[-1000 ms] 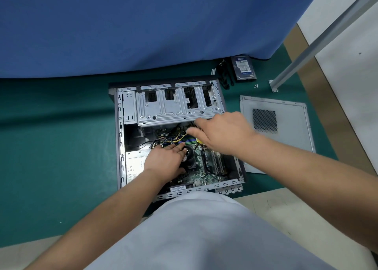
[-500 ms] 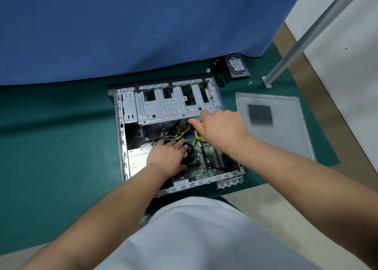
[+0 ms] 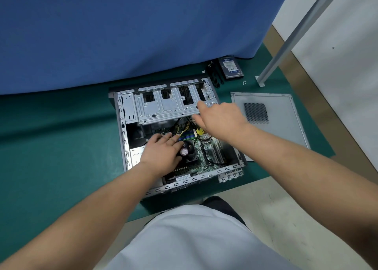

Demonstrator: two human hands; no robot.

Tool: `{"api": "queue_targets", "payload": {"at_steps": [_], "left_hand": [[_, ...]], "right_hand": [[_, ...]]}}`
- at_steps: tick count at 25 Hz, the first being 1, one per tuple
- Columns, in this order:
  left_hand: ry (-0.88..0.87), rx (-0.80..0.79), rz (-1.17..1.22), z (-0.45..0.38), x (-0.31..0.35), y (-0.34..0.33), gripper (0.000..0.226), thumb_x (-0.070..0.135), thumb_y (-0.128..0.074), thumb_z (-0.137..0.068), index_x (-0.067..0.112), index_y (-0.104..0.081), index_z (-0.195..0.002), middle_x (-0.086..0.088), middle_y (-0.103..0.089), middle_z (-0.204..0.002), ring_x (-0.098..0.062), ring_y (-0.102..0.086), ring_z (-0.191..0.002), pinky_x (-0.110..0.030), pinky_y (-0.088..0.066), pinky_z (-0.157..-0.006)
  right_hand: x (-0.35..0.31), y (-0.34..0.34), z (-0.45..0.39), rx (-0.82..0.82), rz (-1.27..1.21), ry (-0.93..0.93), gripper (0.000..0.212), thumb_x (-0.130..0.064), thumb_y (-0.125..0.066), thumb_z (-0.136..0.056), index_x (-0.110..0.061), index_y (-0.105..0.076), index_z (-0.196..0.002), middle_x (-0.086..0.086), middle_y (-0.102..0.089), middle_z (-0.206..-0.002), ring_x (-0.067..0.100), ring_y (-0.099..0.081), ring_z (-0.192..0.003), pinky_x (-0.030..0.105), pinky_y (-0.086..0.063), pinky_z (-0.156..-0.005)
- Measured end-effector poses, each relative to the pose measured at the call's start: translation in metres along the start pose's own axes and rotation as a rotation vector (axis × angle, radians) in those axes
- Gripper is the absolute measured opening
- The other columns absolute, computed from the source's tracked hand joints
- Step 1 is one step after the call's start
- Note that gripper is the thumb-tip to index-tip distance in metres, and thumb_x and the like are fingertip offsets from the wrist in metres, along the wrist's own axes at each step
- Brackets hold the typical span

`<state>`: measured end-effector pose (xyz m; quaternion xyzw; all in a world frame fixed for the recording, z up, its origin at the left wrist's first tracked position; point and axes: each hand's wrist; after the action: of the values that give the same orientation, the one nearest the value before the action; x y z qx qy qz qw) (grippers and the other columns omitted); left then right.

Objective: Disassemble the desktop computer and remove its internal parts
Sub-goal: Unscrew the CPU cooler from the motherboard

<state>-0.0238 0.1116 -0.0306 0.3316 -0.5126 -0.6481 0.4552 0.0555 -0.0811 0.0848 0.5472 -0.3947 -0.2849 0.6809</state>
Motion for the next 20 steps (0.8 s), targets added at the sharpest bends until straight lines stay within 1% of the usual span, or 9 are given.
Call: {"api": "queue_targets", "payload": {"at_steps": [4,6,8,10,13,15,16,18,20], "left_hand": [[0.226,0.164,0.081,0.033,-0.024,-0.007,0.064,0.063,-0.018,-0.102,0.035,-0.032,-0.158,0.006,-0.018,-0.170,-0.019,-0.008,-0.158,-0.047,-0.012,-0.126],[0.367,0.197,0.134,0.043,-0.021,-0.012,0.068,0.065,-0.010,-0.102,0.033,-0.026,-0.160,0.006,-0.007,-0.172,-0.019,0.000,-0.159,-0.045,-0.005,-0.127],[0.478,0.215,0.167,0.048,-0.013,-0.014,0.071,0.066,-0.006,-0.102,0.032,-0.023,-0.162,0.006,-0.003,-0.172,-0.019,0.002,-0.159,-0.044,-0.001,-0.127],[0.509,0.211,0.175,0.052,-0.007,-0.014,0.072,0.065,-0.004,-0.103,0.029,-0.024,-0.162,0.006,-0.008,-0.172,-0.018,-0.003,-0.159,-0.044,0.000,-0.128],[0.430,0.223,0.157,0.070,-0.003,-0.018,0.074,0.065,-0.004,-0.103,0.025,-0.022,-0.163,0.006,-0.014,-0.171,-0.016,-0.010,-0.158,-0.046,0.001,-0.128],[0.397,0.243,0.152,0.080,-0.003,-0.023,0.073,0.065,-0.008,-0.104,0.024,-0.021,-0.164,0.006,-0.017,-0.171,-0.016,-0.012,-0.158,-0.046,-0.002,-0.128],[0.394,0.254,0.147,0.082,-0.002,-0.024,0.072,0.064,-0.010,-0.104,0.024,-0.022,-0.163,0.006,-0.019,-0.170,-0.016,-0.014,-0.158,-0.047,-0.003,-0.128],[0.404,0.281,0.141,0.080,-0.002,-0.023,0.071,0.063,-0.014,-0.104,0.024,-0.028,-0.161,0.006,-0.024,-0.169,-0.016,-0.018,-0.157,-0.047,-0.007,-0.128],[0.413,0.292,0.153,0.077,-0.002,-0.023,0.069,0.062,-0.018,-0.104,0.024,-0.032,-0.160,0.007,-0.028,-0.168,-0.016,-0.020,-0.156,-0.048,-0.009,-0.127]], "right_hand": [[0.024,0.008,-0.001,-0.234,-0.230,0.351,0.032,-0.041,-0.048,-0.095,-0.013,-0.050,-0.111,0.001,-0.053,-0.094,0.025,-0.053,-0.092,0.040,-0.048,-0.075],[0.026,0.007,-0.001,-0.195,-0.171,0.275,0.046,-0.059,-0.038,-0.098,-0.017,-0.048,-0.112,-0.001,-0.049,-0.088,0.023,-0.053,-0.083,0.035,-0.043,-0.062],[0.013,0.002,0.000,-0.061,-0.025,0.050,0.057,-0.074,-0.018,-0.097,-0.023,-0.043,-0.102,-0.003,-0.045,-0.066,0.022,-0.045,-0.058,0.028,-0.029,-0.048],[0.003,-0.002,-0.002,0.036,0.030,-0.001,0.050,-0.066,-0.022,-0.103,-0.021,-0.044,-0.101,-0.002,-0.040,-0.058,0.023,-0.046,-0.054,0.028,-0.026,-0.047],[0.008,-0.001,-0.009,-0.079,-0.176,0.348,0.028,-0.039,-0.047,-0.100,-0.013,-0.045,-0.107,0.002,-0.051,-0.079,0.028,-0.057,-0.079,0.035,-0.038,-0.058],[0.012,0.003,-0.010,-0.149,-0.234,0.496,0.033,-0.042,-0.051,-0.095,-0.014,-0.048,-0.111,0.002,-0.050,-0.091,0.027,-0.054,-0.090,0.035,-0.038,-0.066],[0.012,0.003,-0.010,-0.116,-0.213,0.443,0.038,-0.051,-0.046,-0.096,-0.017,-0.048,-0.114,0.000,-0.048,-0.086,0.027,-0.056,-0.087,0.034,-0.036,-0.061],[0.007,-0.001,-0.010,-0.006,-0.085,0.148,0.054,-0.071,-0.023,-0.098,-0.023,-0.046,-0.111,-0.002,-0.044,-0.068,0.028,-0.057,-0.071,0.029,-0.027,-0.050],[0.007,-0.007,-0.012,0.066,-0.002,0.003,0.053,-0.069,-0.020,-0.101,-0.022,-0.045,-0.105,0.000,-0.044,-0.059,0.027,-0.051,-0.060,0.028,-0.028,-0.048]]}}
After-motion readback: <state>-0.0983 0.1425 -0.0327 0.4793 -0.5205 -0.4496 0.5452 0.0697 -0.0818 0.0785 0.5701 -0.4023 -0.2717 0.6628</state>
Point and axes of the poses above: each hand's wrist, its own z-axis away from the middle knuckle, its own y-axis out of the back of the hand, x = y × z
